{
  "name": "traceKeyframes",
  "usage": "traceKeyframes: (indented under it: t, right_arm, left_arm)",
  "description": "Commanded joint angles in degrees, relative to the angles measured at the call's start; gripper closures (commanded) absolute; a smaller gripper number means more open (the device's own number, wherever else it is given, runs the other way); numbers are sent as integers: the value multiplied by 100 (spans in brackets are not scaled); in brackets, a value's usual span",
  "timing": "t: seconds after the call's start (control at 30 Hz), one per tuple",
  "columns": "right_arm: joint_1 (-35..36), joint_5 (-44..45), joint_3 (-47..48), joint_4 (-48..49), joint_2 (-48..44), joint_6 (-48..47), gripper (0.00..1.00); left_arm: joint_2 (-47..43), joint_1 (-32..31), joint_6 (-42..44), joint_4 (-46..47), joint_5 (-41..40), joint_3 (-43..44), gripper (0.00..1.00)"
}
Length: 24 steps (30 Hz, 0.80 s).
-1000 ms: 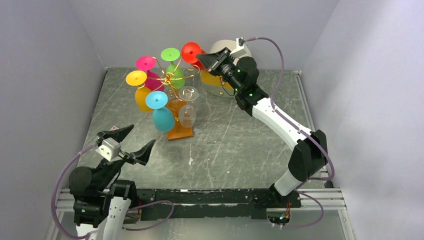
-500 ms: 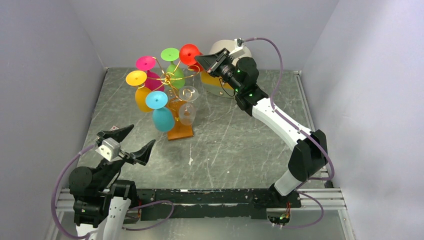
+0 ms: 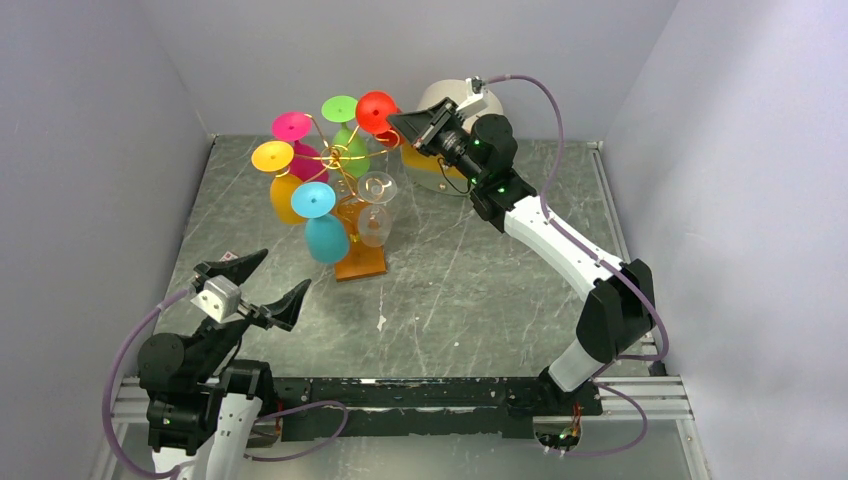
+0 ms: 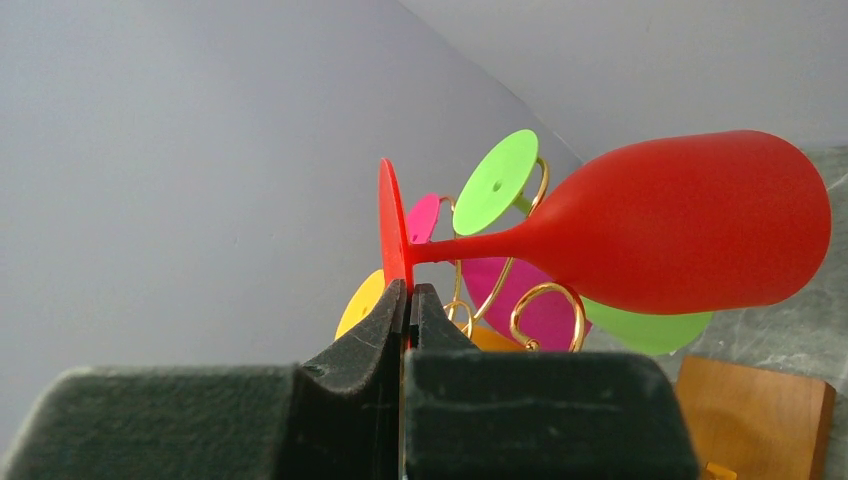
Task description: Place the wine glass upside down on the wine glass rack
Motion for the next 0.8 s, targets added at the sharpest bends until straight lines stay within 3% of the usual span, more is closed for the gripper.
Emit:
traceKeyframes:
  t: [0.0, 0.77]
  right_arm:
    - [-30, -139, -44, 14, 61, 45, 100]
    - [15, -667, 48, -290, 178, -190, 100]
  left_arm:
    - [-15, -13, 49, -19, -36, -26, 1]
    - [27, -74, 57, -67, -61, -11, 1]
